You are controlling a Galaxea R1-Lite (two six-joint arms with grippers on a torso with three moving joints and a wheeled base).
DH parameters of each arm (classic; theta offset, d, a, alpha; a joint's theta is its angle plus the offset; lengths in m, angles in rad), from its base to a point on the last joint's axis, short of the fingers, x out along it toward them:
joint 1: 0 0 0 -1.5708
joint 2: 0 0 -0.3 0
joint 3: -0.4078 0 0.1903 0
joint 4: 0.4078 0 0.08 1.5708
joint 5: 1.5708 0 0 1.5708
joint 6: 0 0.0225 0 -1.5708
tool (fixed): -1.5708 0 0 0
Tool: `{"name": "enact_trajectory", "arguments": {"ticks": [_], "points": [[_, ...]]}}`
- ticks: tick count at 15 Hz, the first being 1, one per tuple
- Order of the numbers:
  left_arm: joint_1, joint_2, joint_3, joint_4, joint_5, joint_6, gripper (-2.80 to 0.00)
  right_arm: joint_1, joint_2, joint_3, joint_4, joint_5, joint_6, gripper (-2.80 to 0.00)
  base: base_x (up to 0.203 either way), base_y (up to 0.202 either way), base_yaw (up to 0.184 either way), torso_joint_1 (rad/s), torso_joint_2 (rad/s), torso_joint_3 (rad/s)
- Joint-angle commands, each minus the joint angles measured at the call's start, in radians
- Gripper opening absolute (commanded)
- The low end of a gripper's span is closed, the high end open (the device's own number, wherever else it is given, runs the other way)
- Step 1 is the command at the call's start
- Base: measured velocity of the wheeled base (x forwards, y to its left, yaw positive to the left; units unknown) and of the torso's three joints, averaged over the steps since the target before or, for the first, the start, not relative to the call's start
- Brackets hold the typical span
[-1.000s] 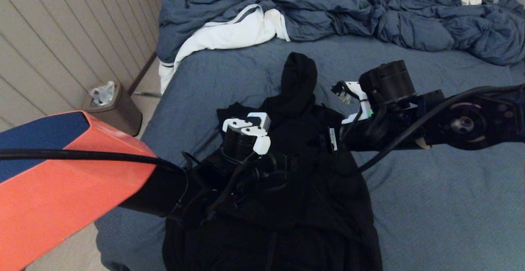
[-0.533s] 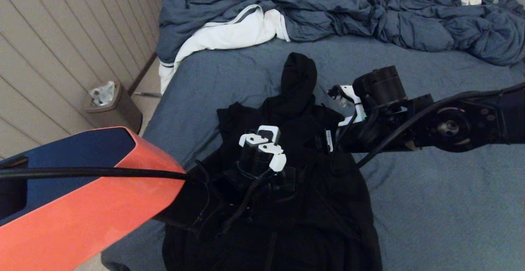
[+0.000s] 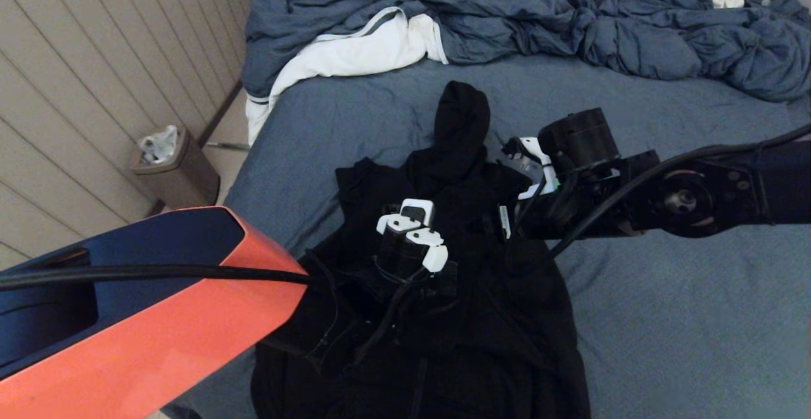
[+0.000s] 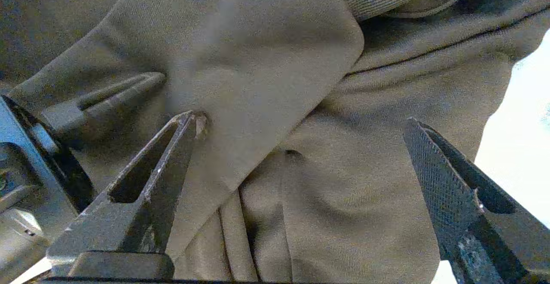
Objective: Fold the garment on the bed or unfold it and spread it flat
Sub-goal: Unfold the black sweatshirt
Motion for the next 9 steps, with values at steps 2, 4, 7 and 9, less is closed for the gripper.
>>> {"name": "enact_trajectory", "arguments": {"ticks": [2, 4, 7, 9], "points": [[-0.003, 0.001, -0.001, -0.006, 0.002, -0.003, -2.80, -0.001, -0.001, -0.001, 0.001, -0.002, 0.000, 0.00, 0.000, 0.000, 0.000, 0.000, 0.00, 0.000], [-0.003, -0.008, 0.000, -0.006, 0.003, -0.004, -2.80, -0.001, -0.003, -0.001, 0.001, -0.002, 0.000, 0.00, 0.000, 0.000, 0.000, 0.000, 0.00, 0.000], [-0.002, -0.034, 0.005, -0.006, 0.008, -0.004, -2.80, -0.002, -0.011, -0.001, 0.001, -0.002, 0.000, 0.00, 0.000, 0.000, 0.000, 0.000, 0.00, 0.000], [0.005, -0.091, 0.023, -0.006, 0.014, -0.004, -2.80, -0.001, -0.013, -0.001, 0.001, 0.000, 0.000, 0.00, 0.000, 0.000, 0.000, 0.000, 0.00, 0.000]]}}
